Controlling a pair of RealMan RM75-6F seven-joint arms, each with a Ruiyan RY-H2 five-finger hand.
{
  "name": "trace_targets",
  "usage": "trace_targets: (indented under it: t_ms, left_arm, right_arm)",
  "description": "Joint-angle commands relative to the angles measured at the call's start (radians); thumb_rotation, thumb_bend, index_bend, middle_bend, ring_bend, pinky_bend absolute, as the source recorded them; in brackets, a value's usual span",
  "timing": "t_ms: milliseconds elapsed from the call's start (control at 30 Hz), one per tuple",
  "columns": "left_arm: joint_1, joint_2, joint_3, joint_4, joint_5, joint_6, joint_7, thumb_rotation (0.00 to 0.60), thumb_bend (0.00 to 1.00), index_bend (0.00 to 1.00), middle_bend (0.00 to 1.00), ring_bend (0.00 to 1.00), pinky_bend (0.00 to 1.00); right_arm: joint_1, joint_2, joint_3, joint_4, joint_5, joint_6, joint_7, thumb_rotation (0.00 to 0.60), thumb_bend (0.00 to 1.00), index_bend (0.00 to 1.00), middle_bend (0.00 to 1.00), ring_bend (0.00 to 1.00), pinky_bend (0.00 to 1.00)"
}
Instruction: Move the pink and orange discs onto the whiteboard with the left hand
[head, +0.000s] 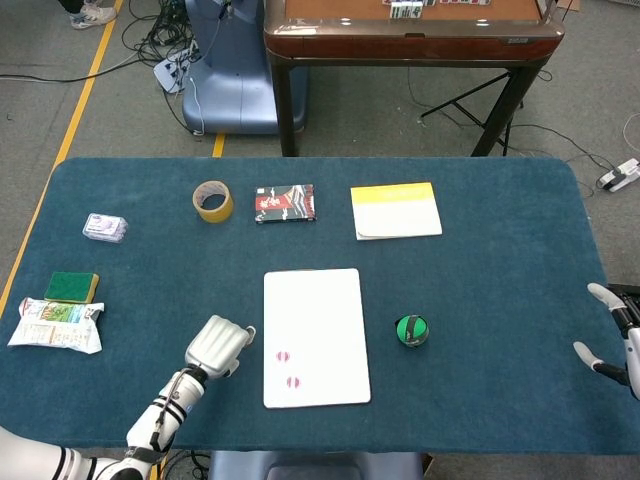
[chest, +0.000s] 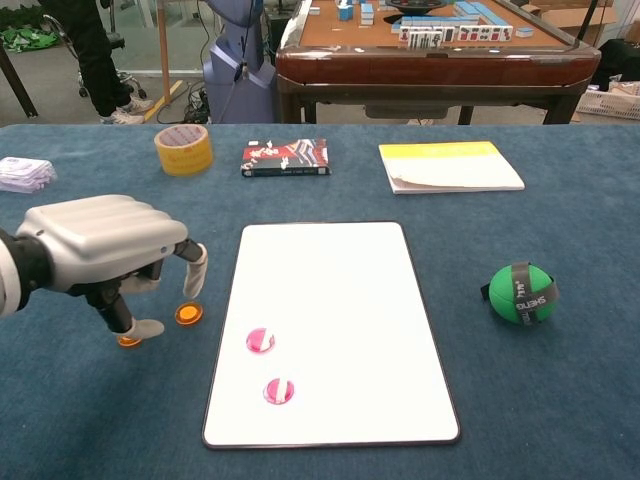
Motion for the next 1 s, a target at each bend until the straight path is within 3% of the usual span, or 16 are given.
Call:
trace_targets:
  t_ms: [33, 1000]
  left_arm:
    - [0.021, 0.014, 0.014, 0.016, 0.012, -0.007, -0.031, 0.6, 0.28, 0.53, 1.0, 0.96, 1.0]
    - [0.106, -0.004, 0.003, 0.178, 0.017, -0.099, -0.13, 0.6, 0.28, 0.53, 1.0, 0.96, 1.0]
  right_arm:
    - [0.002, 0.0, 0.001, -0.001, 0.002, -0.004, -0.004, 0.6, 0.13, 0.2, 0.26, 0.27, 0.4]
    - [0.01, -0.004, 0.001, -0.01, 0.008, -0.02, -0.026, 0.6, 0.13, 0.2, 0.26, 0.27, 0.4]
